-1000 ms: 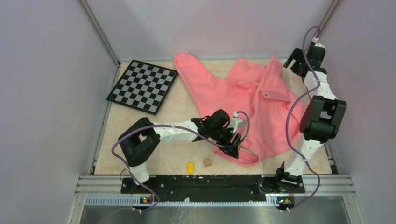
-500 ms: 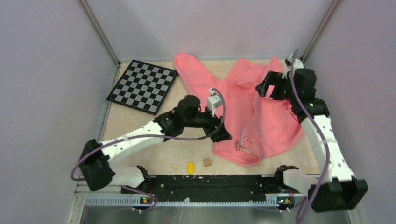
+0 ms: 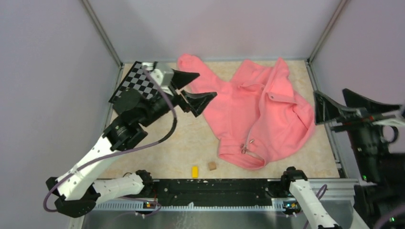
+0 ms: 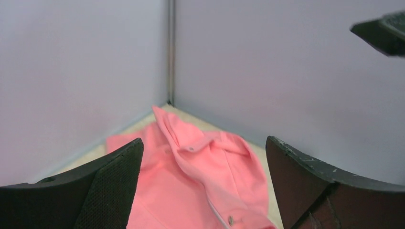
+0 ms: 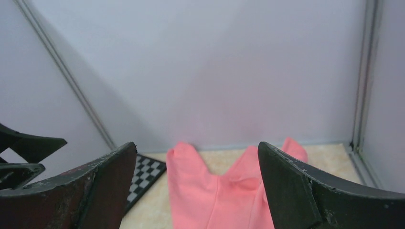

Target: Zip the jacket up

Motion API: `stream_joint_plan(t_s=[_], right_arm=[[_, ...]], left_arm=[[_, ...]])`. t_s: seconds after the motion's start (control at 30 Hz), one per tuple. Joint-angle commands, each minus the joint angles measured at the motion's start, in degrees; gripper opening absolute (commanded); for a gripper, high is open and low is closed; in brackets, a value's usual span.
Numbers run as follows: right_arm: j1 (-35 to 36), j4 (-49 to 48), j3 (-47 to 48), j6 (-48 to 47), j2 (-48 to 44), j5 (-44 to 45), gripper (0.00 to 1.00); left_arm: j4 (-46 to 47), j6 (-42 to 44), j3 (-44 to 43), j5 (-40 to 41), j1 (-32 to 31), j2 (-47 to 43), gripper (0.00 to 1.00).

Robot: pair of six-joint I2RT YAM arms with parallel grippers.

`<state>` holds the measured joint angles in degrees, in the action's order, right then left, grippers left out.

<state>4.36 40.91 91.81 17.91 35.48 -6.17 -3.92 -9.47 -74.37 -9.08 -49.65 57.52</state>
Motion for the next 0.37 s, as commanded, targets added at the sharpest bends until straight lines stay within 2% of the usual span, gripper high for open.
stream_joint_plan(t_s=[0.0,0.17,0.33], right_arm=[[0.0,1.2,3.1,-1.2,-4.0,7.8,0.95],[0.0,-0.6,2.9,-0.8,-6.5,11.3,0.95],[0.0,-1.3,0.9,-1.7,-5.6,7.1,0.96]], left_arm=[[2.9,5.0,-3.8,7.6,0.1,-4.7,0.99],[2.5,8.2,-6.2,11.3,0.1,-6.3,0.99],[2.9,11.4,-6.7,13.9,0.1,-6.6,0.99]])
